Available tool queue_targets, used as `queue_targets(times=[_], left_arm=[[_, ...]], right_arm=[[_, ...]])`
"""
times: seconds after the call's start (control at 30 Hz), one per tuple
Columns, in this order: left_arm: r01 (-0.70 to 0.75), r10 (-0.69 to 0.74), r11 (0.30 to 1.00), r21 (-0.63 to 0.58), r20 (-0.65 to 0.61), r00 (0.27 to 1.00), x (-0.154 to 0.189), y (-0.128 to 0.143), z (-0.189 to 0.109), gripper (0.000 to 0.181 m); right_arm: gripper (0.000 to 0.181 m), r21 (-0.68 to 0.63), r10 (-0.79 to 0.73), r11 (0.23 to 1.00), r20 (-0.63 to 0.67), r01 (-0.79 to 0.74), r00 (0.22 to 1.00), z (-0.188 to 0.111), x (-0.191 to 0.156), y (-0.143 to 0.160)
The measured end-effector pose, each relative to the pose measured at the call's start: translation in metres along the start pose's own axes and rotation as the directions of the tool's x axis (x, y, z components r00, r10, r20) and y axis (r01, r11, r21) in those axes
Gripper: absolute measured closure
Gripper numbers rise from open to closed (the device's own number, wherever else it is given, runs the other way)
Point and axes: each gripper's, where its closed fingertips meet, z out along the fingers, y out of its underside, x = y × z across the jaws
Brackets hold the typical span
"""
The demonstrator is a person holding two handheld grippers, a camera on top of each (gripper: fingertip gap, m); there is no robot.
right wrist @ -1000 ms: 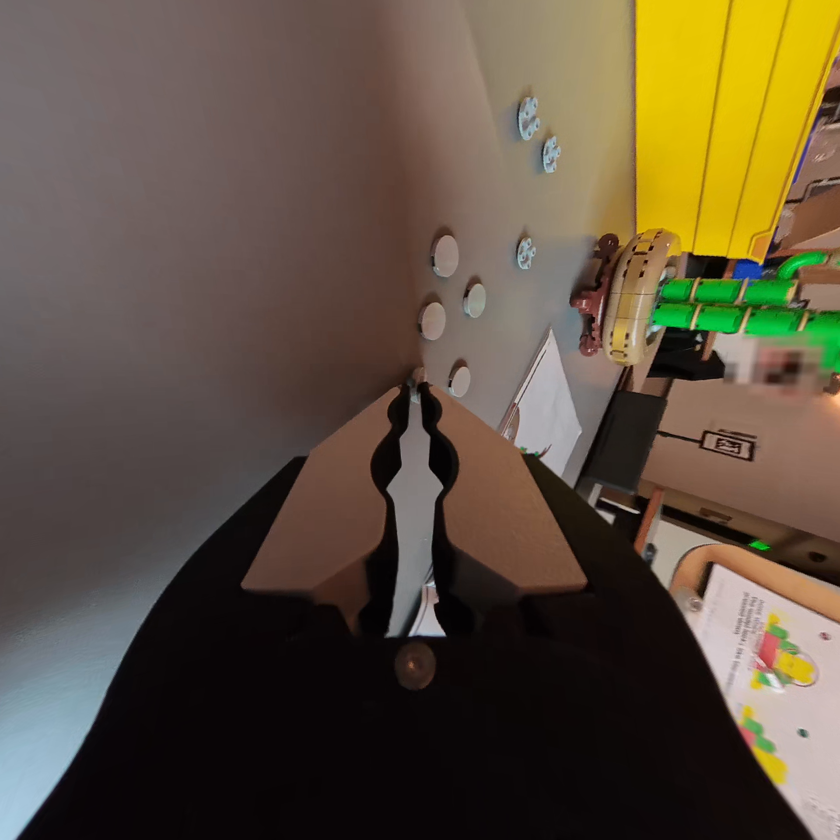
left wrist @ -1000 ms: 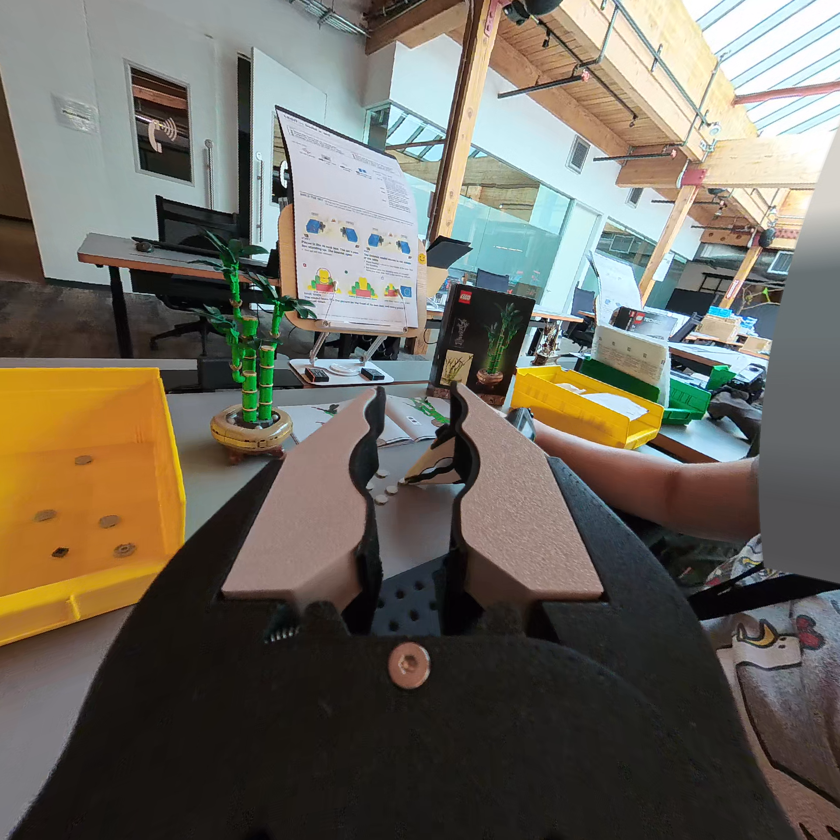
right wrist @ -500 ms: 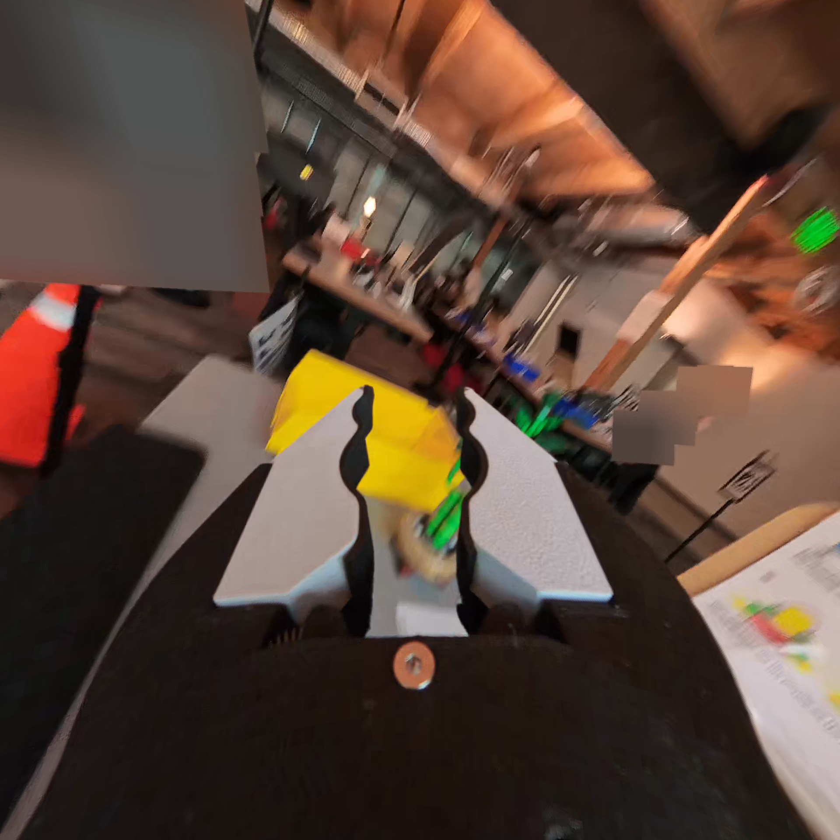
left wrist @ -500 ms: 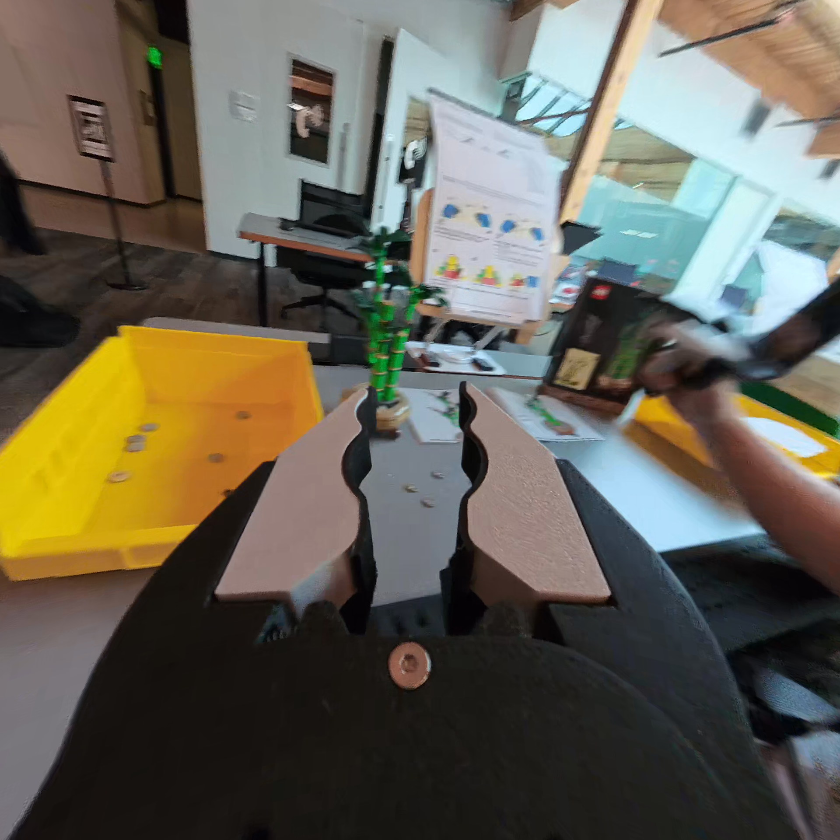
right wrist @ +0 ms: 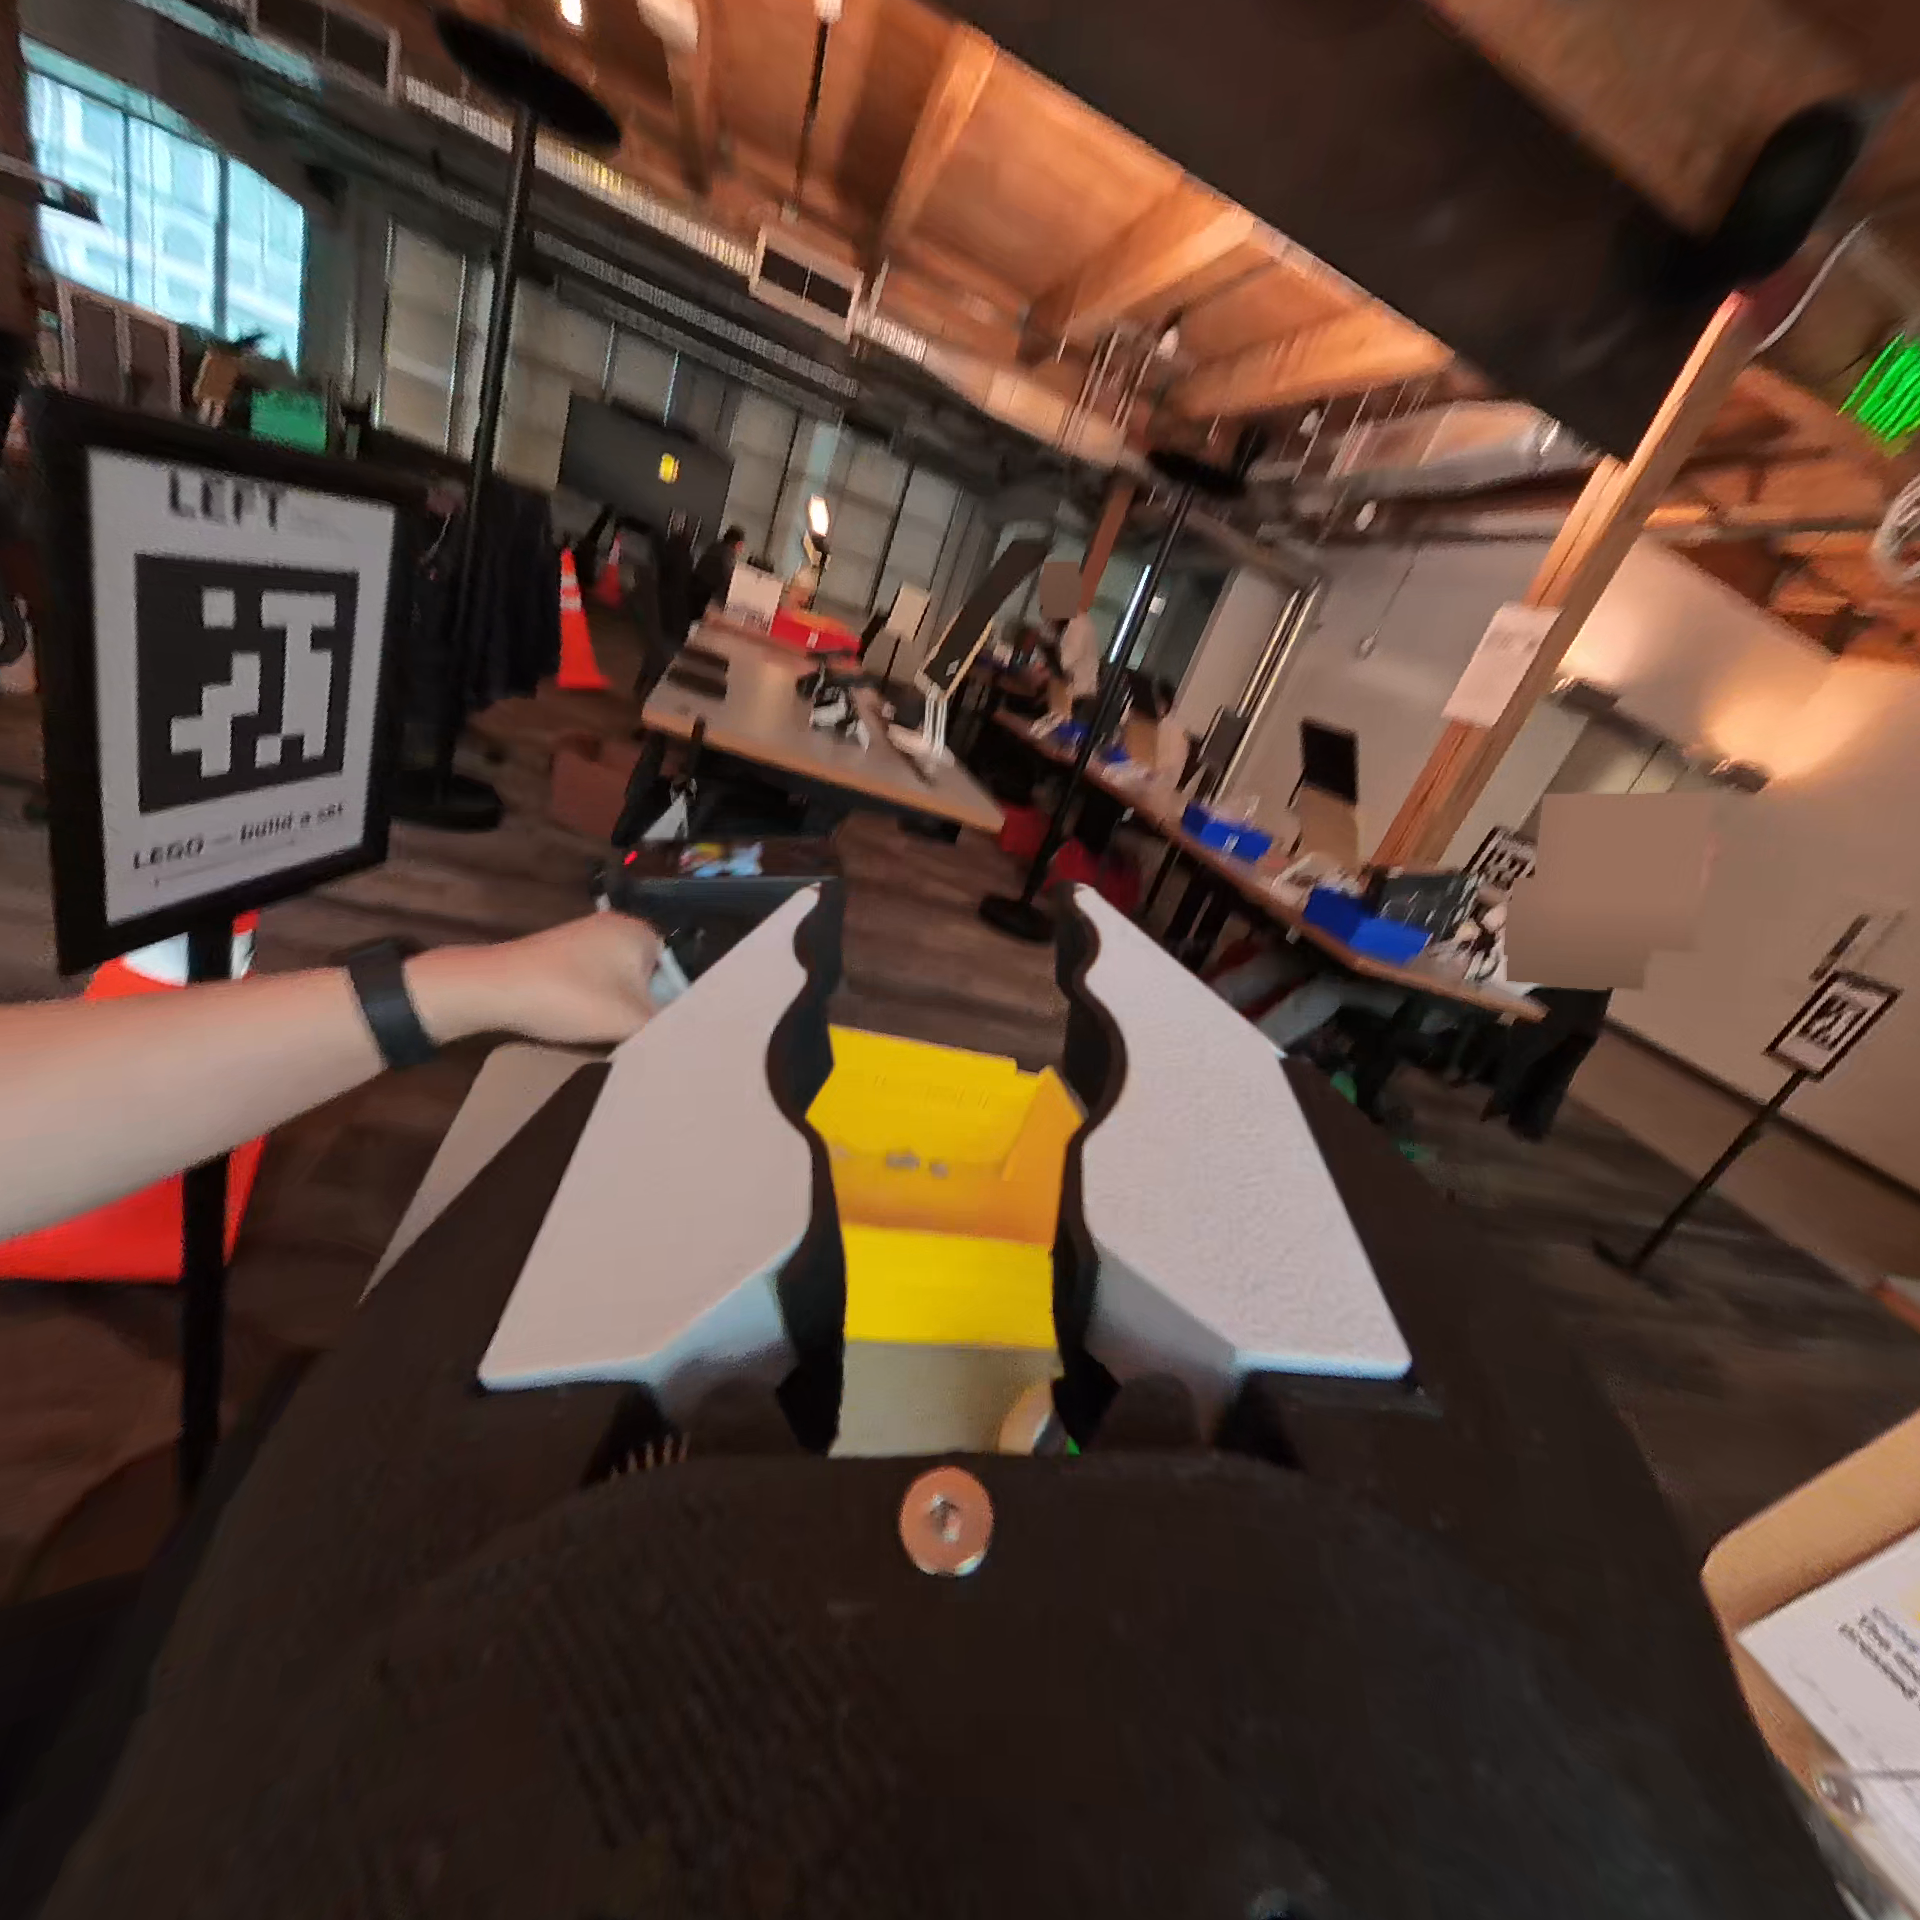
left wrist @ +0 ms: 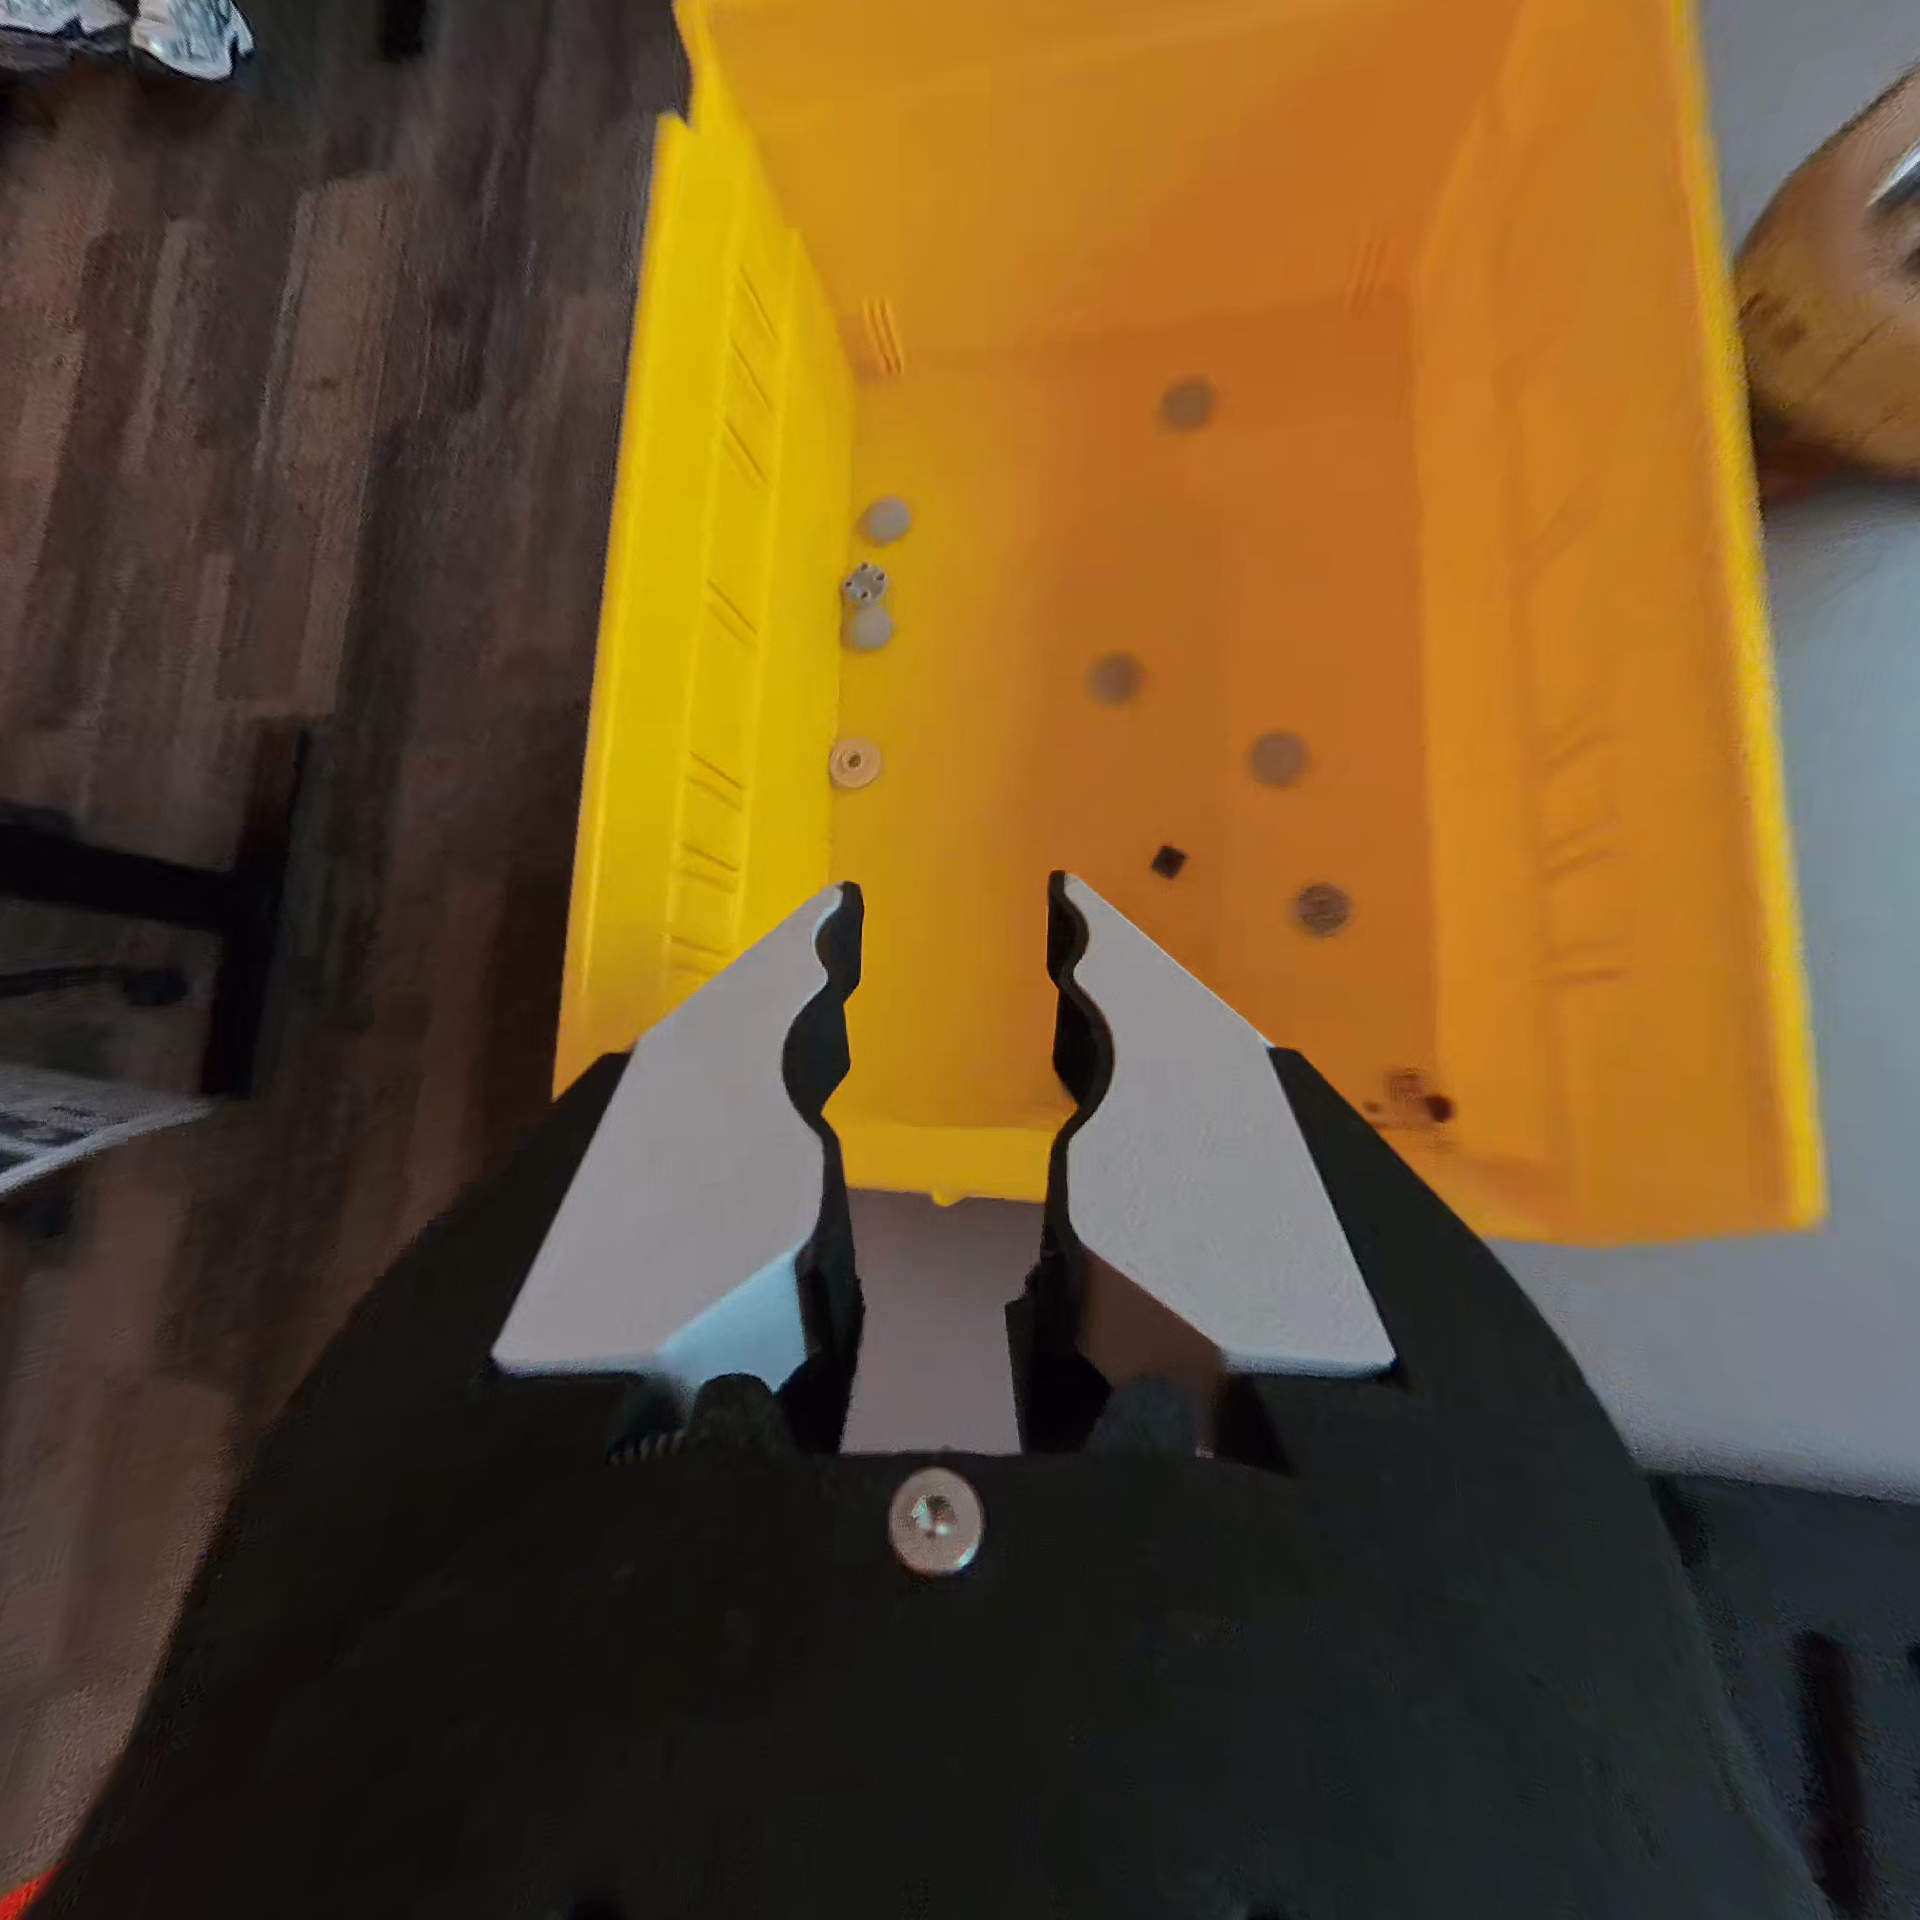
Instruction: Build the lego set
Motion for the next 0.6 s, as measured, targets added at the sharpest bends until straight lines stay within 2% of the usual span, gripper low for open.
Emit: queue_targets(times=[0.1,0.17,0.33,0.6], left_arm=[[-0.107,0.108,0.988,-0.11,0.003,0.994,0.001,-0.002,0.03,0.146],[-0.137,0.135,0.985,-0.102,-0.034,0.99,0.009,-0.014,0.046,0.146],[-0.141,0.138,0.986,-0.087,-0.032,0.99,0.008,-0.046,0.088,0.151],[-0.251,0.271,0.924,-0.289,0.033,0.962,-0.004,-0.059,0.149,0.152]], right_arm=[[0.138,-0.062,0.016,0.998,0.012,-0.016,1.0,0.002,0.009,0.02],[0.138,-0.086,0.016,0.996,-0.008,-0.017,1.0,0.002,0.017,0.029],[0.139,-0.124,0.003,0.992,-0.035,-0.008,0.999,0.003,0.031,0.045],[0.14,-0.167,-0.027,0.986,-0.051,0.019,0.998,0.004,0.043,0.06]])
